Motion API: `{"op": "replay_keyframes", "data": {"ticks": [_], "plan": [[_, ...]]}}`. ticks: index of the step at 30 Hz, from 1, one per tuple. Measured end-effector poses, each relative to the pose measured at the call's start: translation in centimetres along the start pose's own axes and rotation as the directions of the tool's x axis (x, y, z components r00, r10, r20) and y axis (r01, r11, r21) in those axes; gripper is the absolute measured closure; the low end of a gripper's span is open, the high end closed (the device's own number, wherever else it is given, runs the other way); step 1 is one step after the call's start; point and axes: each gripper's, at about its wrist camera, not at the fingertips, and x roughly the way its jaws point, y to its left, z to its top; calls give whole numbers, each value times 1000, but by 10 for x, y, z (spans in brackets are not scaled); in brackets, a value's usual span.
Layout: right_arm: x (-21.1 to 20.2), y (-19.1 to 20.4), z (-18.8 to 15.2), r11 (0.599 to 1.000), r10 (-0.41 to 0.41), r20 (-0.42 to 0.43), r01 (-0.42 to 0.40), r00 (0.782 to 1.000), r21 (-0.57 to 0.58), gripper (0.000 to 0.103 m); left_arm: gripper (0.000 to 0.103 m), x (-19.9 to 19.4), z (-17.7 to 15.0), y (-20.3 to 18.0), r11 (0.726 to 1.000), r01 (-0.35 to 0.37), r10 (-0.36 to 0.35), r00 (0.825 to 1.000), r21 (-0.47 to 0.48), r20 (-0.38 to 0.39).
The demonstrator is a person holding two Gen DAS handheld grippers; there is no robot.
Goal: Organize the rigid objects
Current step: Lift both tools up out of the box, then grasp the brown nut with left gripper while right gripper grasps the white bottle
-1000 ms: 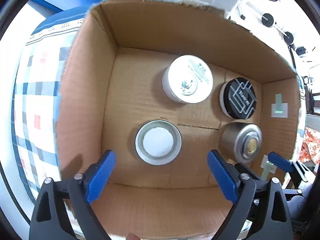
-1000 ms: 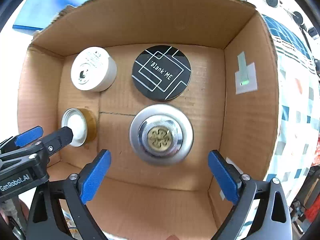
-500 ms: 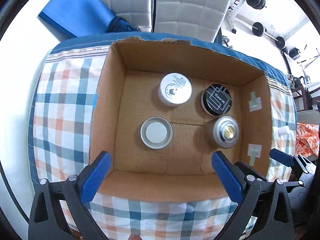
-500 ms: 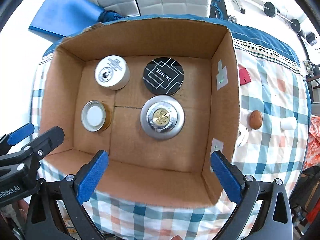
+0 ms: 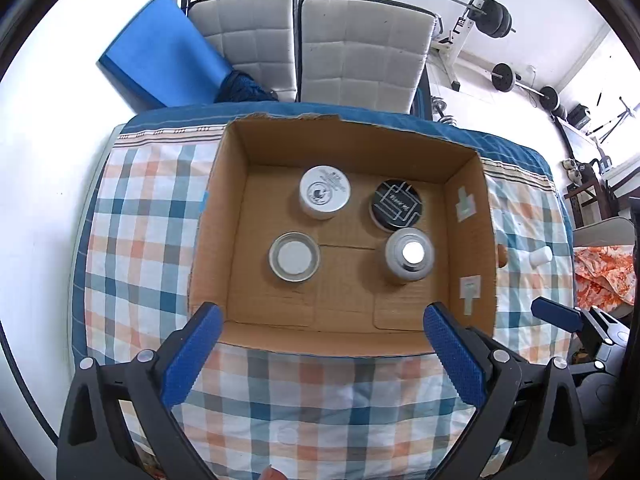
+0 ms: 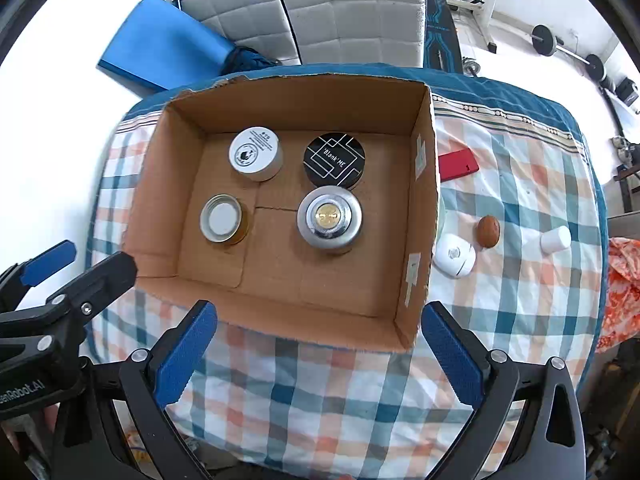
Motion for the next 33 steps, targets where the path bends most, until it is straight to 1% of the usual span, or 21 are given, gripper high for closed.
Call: {"op": "replay_keyframes", "data": {"ticks": [4, 7, 10, 14, 16, 18, 20, 21, 22, 23, 24, 26, 27, 29, 31, 33], "plan": [[-16, -25, -5, 999, 21, 13, -21, 1000, 30, 0, 0, -4, 3, -29, 999, 20, -20, 1000, 27, 6], [-27, -61, -9, 997, 19, 23, -21, 1000, 79, 0, 0, -5, 9, -65, 996, 27, -28, 999, 81, 15], [-36, -107, -12, 990, -13, 33, 8, 999, 141, 0, 0, 1, 17, -108, 989, 48, -50, 999, 137, 11], [-44, -178, -14, 967, -75, 34, 64, 997, 247, 0, 0, 15, 29, -171, 976, 76, -77, 997, 204, -1], [-45, -217, -14, 947, -99, 30, 85, 995, 309, 0, 0, 29, 33, -197, 970, 98, -94, 995, 222, -28], [-41, -249, -12, 929, -99, 25, 83, 995, 362, 0, 0, 45, 38, -222, 964, 125, -113, 991, 233, -64], [-35, -280, -8, 912, -80, 25, 63, 996, 404, 0, 2, 63, 42, -245, 960, 137, -117, 989, 246, -93], [-30, -294, -5, 906, -73, 21, 58, 997, 420, 0, 9, 75, 45, -256, 957, 153, -128, 985, 245, -118], [-25, -304, -3, 902, -66, 17, 53, 998, 428, 0, 13, 83, 48, -262, 958, 156, -126, 983, 241, -133], [-19, -314, 0, 899, -61, 8, 52, 998, 435, 3, 21, 93, 51, -268, 960, 157, -124, 981, 233, -151], [-9, -324, 5, 896, -50, -6, 48, 999, 441, 5, 26, 106, 53, -274, 962, 153, -114, 978, 227, -177], [8, -337, 13, 896, -30, -27, 39, 999, 443, 11, 30, 132, 58, -283, 965, 159, -109, 966, 206, -233], [19, -341, 17, 898, -21, -40, 36, 999, 439, 13, 30, 145, 60, -286, 967, 168, -114, 957, 190, -266], [42, -347, 24, 901, -9, -71, 39, 997, 431, 22, 30, 164, 62, -290, 970, 163, -104, 948, 179, -300], [62, -351, 32, 904, -1, -97, 42, 995, 425, 29, 30, 185, 63, -294, 973, 155, -91, 938, 169, -335], [82, -356, 36, 905, 9, -126, 46, 992, 423, 32, 36, 202, 62, -296, 975, 154, -87, 927, 158, -366]]}}
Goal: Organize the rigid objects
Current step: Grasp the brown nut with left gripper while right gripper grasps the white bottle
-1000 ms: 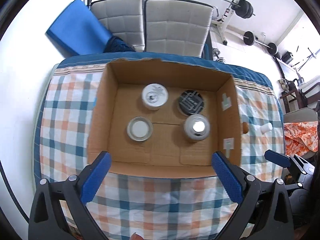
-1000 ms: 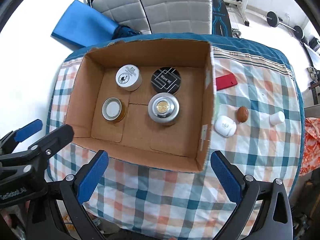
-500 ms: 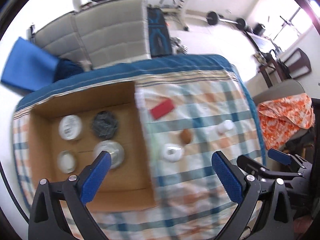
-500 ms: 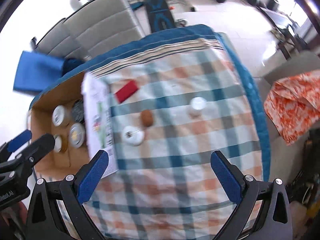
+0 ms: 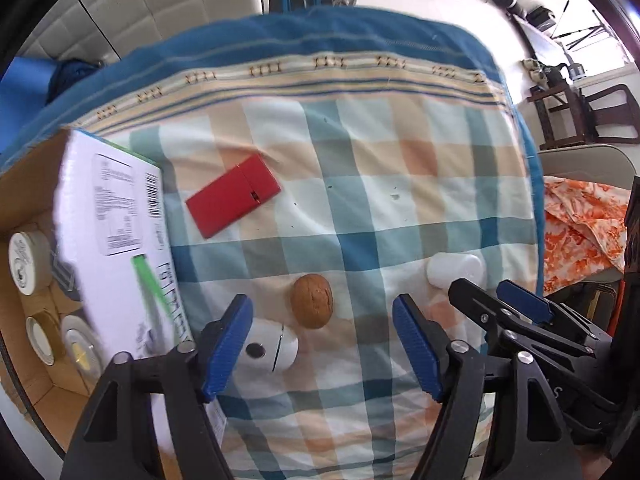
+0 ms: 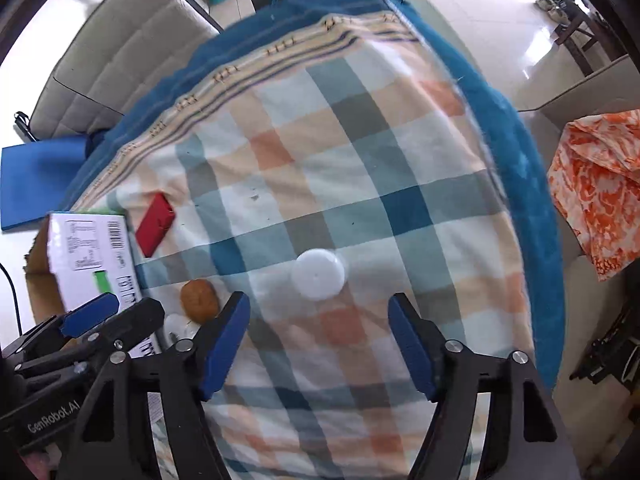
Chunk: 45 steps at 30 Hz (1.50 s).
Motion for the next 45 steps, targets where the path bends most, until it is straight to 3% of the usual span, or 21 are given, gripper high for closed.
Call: {"op": "replay_keyframes", "data": {"ticks": [4, 9, 12, 17, 24, 29, 35, 40, 45], "plan": [[22, -4, 8, 1000, 12, -34, -12, 999, -2, 39, 47, 28, 7, 0, 1000, -19, 19, 998, 1, -57], [35, -1, 10, 999, 22, -55, -23, 998, -24, 49, 52, 52, 9, 1, 999, -43, 44, 994, 11, -105], [41, -2, 9, 999, 26, -63, -28, 998, -24, 52, 61, 62, 9, -1, 998, -64, 66, 991, 22, -119], [50, -1, 8, 999, 5, -70, -7, 998, -31, 68, 74, 68, 8, -6, 994, -98, 102, 988, 43, -118], [55, -3, 2, 999, -15, -53, 12, 999, -47, 69, 74, 59, -2, -8, 996, -86, 89, 992, 30, -94], [40, 1, -11, 998, -13, -31, 11, 999, -59, 69, 74, 33, -13, -7, 999, -47, 48, 997, 17, -57], [0, 11, -30, 995, -1, 23, 3, 1000, -96, 69, 74, -24, -33, -10, 999, -9, 7, 998, 39, 55], [-45, 39, -49, 988, 27, 76, -16, 997, -152, 69, 74, -87, -51, 5, 998, 26, -35, 986, 56, 161], [-83, 90, -81, 971, 91, 111, -63, 990, -231, 69, 74, -136, -62, 46, 999, 32, -37, 971, 25, 234]]}}
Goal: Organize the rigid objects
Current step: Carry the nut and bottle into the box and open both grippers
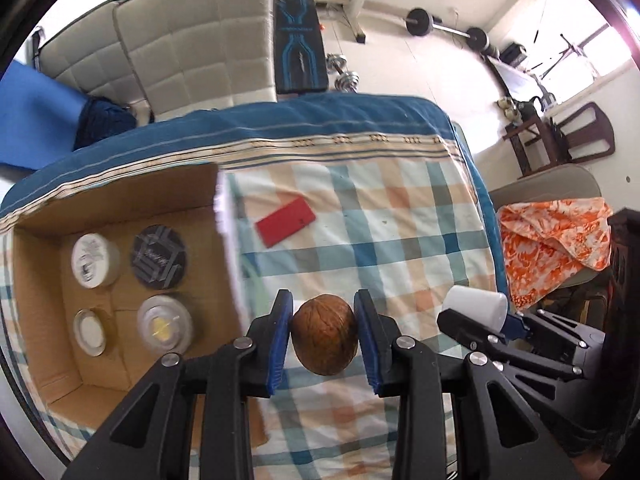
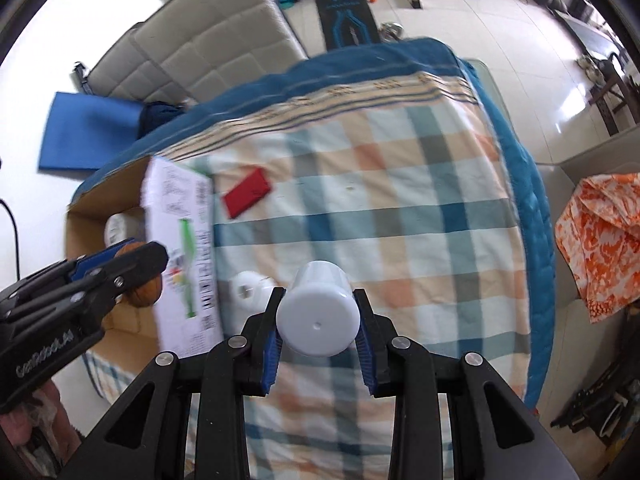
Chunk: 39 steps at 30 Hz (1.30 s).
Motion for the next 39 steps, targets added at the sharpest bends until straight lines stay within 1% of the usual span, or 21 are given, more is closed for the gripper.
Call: {"op": "replay_keyframes", "data": {"ticks": [2, 5, 7, 10, 14, 18, 21, 24, 26, 30, 32, 35, 39], "plan": [[-12, 22, -6, 999, 28, 3, -28, 1000, -27, 69, 74, -12, -3, 20, 1000, -5, 6, 1000, -27, 20], [-11, 63, -17, 995, 64, -6, -64, 998, -78, 69, 74, -27, -15, 50, 998, -25, 28, 999, -65, 42], [-6, 91, -24, 990, 93, -25, -95, 995, -107, 69, 74, -36, -30, 74, 994, -41, 46, 998, -97, 50], [10, 135, -32, 981, 113, -57, -120, 992, -155, 69, 74, -40, -49, 116, 986, -59, 67, 997, -158, 44], [37, 185, -40, 970, 104, -100, -123, 990, -209, 69, 74, -31, -71, 169, 968, -71, 74, 997, -242, 4], [73, 216, -45, 969, 60, -135, -90, 989, -229, 69, 74, -8, -86, 210, 952, -85, 73, 996, -295, -52], [100, 230, -48, 972, 28, -163, -65, 986, -226, 69, 74, 11, -94, 235, 941, -89, 60, 993, -326, -99], [130, 231, -49, 976, 15, -199, -58, 980, -209, 69, 74, 37, -103, 252, 932, -73, 22, 989, -356, -145], [144, 231, -49, 978, 7, -214, -51, 977, -203, 69, 74, 52, -107, 258, 930, -75, 12, 984, -361, -175], [168, 232, -50, 979, -38, -225, -10, 974, -205, 69, 74, 73, -113, 263, 932, -82, 5, 977, -354, -213], [175, 232, -51, 979, -52, -235, 3, 971, -205, 68, 74, 79, -114, 262, 935, -89, 11, 975, -344, -222], [187, 230, -52, 978, -71, -251, 19, 965, -207, 68, 74, 86, -115, 259, 942, -117, 41, 971, -315, -236], [192, 228, -53, 978, -85, -251, 33, 964, -205, 67, 73, 87, -112, 251, 946, -149, 76, 966, -288, -247]]}}
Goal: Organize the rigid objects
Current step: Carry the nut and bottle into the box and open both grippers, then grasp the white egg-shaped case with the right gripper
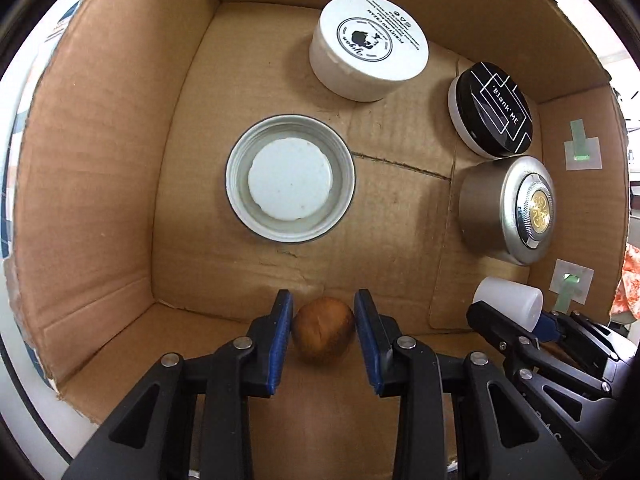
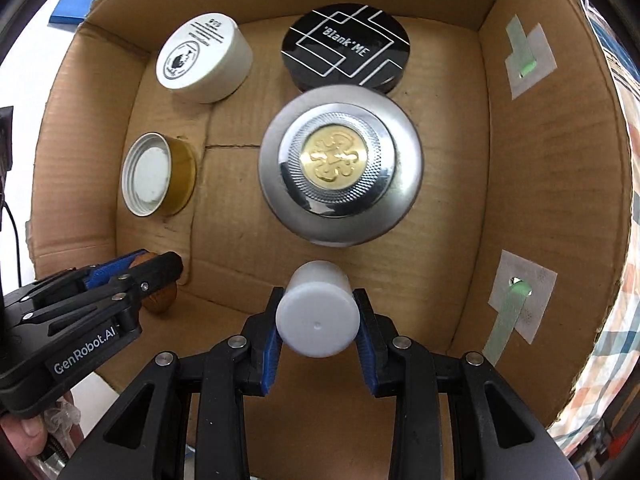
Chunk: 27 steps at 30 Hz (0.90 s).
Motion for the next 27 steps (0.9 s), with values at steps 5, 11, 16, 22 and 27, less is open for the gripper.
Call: {"op": "replay_keyframes", "data": {"ticks": [5, 11, 16, 22, 27], "plan": [[-16, -3, -2, 1000, 16, 29, -16, 999, 4, 36, 62, -21, -4, -14, 999, -33, 32, 999, 34, 30], [-70, -15, -9, 999, 35, 112, -34, 993, -5, 35, 20, -64, -9, -28, 999, -39, 36, 994, 29, 99], [-126, -46, -16, 1000, 24, 206, -26, 978, 9, 28, 0, -105, -12, -57, 998, 3, -15, 983, 67, 183], [-150, -114, -21, 993, -77, 249, 53, 965, 101, 28, 0, -118, 6, -106, 988, -8, -28, 974, 155, 226], [-123, -166, -14, 985, -123, 177, 99, 976, 141, 28, 0, -89, 17, -133, 983, -51, 14, 979, 176, 204]]}}
